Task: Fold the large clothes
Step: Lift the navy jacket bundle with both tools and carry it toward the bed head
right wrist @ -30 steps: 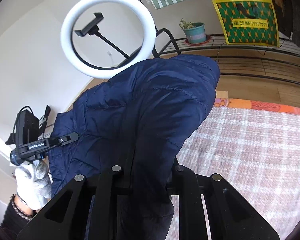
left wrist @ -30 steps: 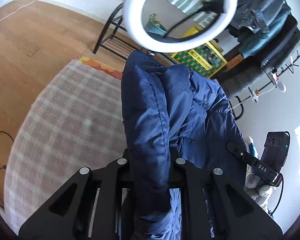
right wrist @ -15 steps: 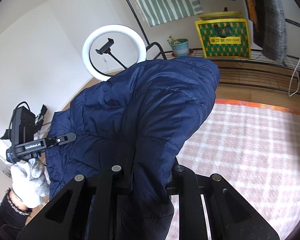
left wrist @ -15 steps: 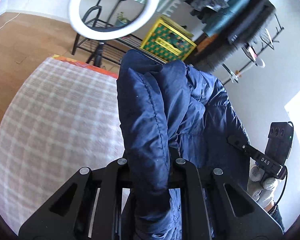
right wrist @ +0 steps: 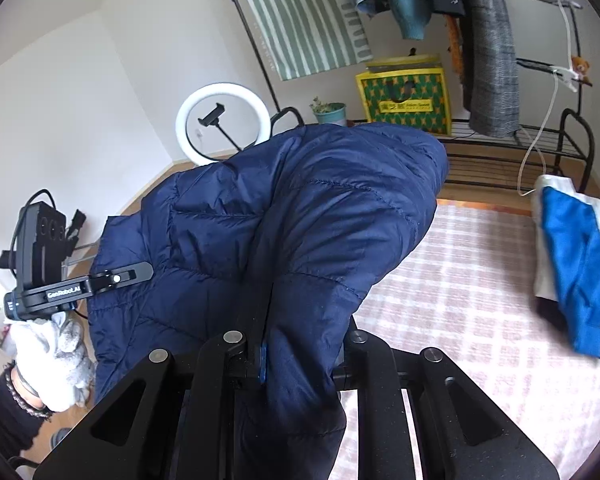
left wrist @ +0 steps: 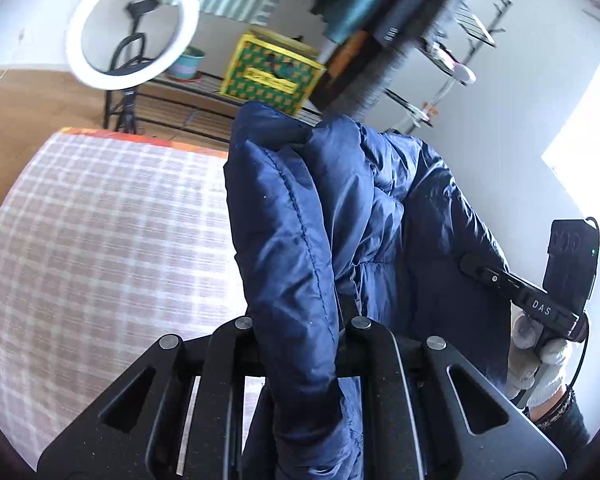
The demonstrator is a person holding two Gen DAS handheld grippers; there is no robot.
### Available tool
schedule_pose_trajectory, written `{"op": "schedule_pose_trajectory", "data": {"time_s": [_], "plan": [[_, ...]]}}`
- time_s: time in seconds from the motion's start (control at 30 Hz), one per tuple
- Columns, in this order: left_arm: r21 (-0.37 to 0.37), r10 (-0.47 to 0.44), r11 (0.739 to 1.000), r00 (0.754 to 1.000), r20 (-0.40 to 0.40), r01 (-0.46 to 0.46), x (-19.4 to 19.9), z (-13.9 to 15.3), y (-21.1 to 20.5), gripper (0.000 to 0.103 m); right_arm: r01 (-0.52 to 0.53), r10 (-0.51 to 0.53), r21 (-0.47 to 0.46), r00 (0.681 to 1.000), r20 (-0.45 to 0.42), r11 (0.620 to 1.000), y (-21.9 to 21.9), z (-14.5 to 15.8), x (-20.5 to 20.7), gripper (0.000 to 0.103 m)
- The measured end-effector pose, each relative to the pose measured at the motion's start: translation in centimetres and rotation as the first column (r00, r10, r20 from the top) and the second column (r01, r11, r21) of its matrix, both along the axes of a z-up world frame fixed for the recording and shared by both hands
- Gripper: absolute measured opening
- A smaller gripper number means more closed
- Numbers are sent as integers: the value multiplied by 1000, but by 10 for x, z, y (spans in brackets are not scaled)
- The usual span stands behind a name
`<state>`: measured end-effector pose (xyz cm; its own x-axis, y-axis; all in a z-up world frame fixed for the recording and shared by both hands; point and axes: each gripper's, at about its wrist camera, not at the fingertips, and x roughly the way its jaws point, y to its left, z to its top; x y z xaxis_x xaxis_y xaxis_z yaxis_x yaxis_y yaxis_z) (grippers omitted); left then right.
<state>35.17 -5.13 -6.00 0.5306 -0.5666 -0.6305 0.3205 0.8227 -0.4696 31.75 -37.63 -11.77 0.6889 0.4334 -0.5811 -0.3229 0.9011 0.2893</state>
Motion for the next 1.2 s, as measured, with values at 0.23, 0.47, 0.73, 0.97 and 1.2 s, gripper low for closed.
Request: {"op": "schedule_pose_trajectory", "data": {"time_s": [0.23,0.47,0.73,0.97,1.2], "plan": [[0,-95,995,995,32,95,-27,14,-67,13,92,-92,-16,995,28,996,-49,15,-37,17],[9,-185,983,981,57,184,-47,20,-135,13,166,-164,-39,985,53,985,-101,19,-73,17],[33,-257,966,965,42,256,-54,10,-201,13,224,-222,-39,974,53,974,-151,8,-96,17],[56,-318,947,948,28,317,-49,-2,-263,13,277,-276,-24,960,44,961,-202,-8,-101,17],[51,-359,933,932,40,357,-27,-7,-331,13,336,-331,-69,941,69,939,-247,-3,-90,17]]}}
